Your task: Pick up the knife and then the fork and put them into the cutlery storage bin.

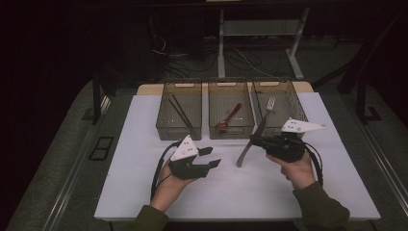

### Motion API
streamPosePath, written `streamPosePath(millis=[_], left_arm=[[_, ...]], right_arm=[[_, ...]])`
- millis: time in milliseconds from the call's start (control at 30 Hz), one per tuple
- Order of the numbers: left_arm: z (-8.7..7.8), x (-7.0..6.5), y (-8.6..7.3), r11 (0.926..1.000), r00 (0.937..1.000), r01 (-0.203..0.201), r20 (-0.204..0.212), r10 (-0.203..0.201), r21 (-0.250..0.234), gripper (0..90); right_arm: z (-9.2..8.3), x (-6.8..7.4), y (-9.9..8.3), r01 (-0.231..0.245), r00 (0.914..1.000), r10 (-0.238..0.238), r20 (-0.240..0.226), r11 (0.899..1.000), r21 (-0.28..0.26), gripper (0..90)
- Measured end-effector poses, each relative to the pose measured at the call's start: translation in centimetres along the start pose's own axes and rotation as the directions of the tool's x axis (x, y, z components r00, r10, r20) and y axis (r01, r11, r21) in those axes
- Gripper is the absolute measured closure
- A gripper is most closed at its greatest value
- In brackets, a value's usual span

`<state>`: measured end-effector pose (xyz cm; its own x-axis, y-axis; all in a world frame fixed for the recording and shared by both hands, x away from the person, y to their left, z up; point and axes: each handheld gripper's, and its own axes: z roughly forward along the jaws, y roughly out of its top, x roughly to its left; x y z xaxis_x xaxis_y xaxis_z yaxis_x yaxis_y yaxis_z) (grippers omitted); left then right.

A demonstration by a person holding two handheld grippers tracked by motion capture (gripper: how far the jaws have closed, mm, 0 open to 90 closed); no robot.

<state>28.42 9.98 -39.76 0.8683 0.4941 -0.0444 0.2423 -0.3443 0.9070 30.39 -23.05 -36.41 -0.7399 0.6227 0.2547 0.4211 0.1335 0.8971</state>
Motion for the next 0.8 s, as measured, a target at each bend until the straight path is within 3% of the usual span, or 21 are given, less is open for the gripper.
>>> streamPosePath(millis=[167,400,600,800], left_arm=[[-1.6,0.9,-1.3,0.9998,0.9998,0.015,0.014,-0.015,0.015,38.8],[-3.3,1.3,-2.9,0.9993,0.9998,0.003,0.021,-0.004,0.038,33.3],[-4.2,1.5,-4.1,0.9982,0.9998,0.02,-0.01,-0.02,0.057,23.5],[-4.7,2.0,-5.1,0.9956,0.9984,0.055,-0.018,-0.054,0.076,14.2]], right_arm=[[-2.1,-1.7,0.8,0.005,0.9968,-0.004,0.079,1.0,-0.005,88.7],[-6.3,-4.9,3.1,-0.009,0.9838,0.022,0.178,0.997,-0.074,88.8],[-8.6,-7.2,5.9,0.001,0.9615,0.025,0.274,0.995,-0.096,88.8],[-8.9,-9.4,8.5,0.03,0.9323,-0.008,0.362,0.998,-0.055,88.7]])
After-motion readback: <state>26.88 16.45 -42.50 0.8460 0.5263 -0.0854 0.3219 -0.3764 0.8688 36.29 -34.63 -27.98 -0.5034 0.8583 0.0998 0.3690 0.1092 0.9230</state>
